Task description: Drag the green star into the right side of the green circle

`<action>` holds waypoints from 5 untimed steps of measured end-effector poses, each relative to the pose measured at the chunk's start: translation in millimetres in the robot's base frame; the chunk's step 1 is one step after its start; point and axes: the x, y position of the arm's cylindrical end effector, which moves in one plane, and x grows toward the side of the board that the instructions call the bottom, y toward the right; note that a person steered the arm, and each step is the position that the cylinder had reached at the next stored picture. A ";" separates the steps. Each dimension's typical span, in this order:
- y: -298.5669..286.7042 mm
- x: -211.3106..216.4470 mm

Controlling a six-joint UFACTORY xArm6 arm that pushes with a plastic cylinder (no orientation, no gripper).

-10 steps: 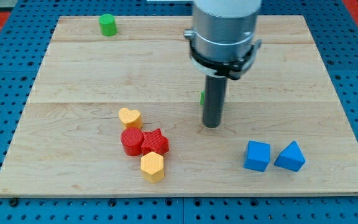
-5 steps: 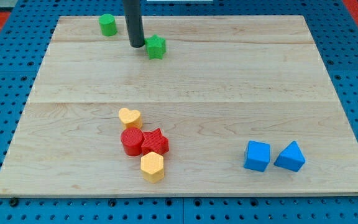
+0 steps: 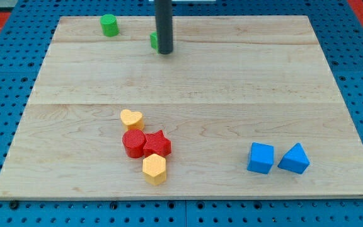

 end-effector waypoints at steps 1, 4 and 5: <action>0.2 -22.0; 29.4 -55.3; -30.9 -55.6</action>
